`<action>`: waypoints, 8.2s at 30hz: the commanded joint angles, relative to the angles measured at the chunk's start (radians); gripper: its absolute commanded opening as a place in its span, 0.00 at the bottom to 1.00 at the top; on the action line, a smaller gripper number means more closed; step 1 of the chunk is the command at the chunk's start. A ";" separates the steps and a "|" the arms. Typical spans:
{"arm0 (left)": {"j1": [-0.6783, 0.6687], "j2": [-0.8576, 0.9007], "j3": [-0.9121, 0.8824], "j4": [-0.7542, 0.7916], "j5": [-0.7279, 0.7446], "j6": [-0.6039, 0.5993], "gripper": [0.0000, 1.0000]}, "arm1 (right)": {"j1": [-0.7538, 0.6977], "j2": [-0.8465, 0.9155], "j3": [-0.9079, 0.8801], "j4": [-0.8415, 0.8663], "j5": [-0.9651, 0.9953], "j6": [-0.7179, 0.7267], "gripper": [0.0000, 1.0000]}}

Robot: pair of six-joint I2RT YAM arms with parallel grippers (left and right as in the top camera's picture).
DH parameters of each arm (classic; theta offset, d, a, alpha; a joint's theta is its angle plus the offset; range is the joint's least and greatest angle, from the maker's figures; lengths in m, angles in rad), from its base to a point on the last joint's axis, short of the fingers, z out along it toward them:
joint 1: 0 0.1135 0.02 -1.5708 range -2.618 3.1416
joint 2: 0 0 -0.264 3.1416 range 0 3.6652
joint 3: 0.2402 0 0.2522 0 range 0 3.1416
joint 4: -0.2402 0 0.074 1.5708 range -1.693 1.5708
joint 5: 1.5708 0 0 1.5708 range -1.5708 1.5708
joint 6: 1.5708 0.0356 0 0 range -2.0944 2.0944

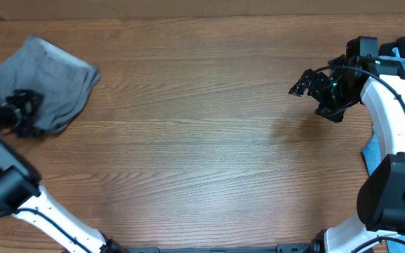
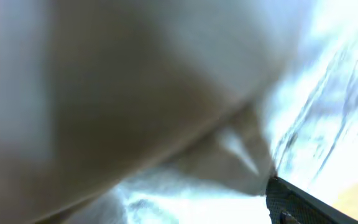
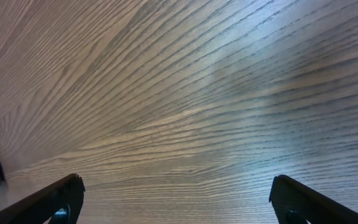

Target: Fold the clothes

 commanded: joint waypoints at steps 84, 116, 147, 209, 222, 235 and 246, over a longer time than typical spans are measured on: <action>-0.190 -0.142 0.101 -0.426 -0.789 0.408 0.04 | 0.005 -0.008 0.005 0.040 0.001 -0.050 1.00; -0.190 -0.063 0.066 -0.513 -0.819 0.473 0.04 | 0.005 -0.008 0.004 0.034 0.001 -0.050 1.00; -0.193 -0.063 -0.034 -0.037 -0.653 0.525 0.04 | 0.005 -0.008 0.005 0.039 0.000 -0.046 1.00; -0.201 0.081 -0.034 0.296 -0.581 0.470 0.04 | 0.005 -0.008 0.004 0.017 -0.018 -0.042 1.00; -0.213 0.084 -0.034 0.372 -0.575 0.453 0.04 | 0.005 -0.008 0.005 0.001 -0.018 -0.042 1.00; -0.220 0.084 -0.034 0.413 -0.575 0.422 0.04 | 0.005 -0.008 0.004 -0.025 -0.018 -0.042 1.00; -0.237 0.084 -0.034 0.454 -0.574 0.357 0.04 | 0.005 -0.008 0.004 -0.043 -0.018 -0.042 1.00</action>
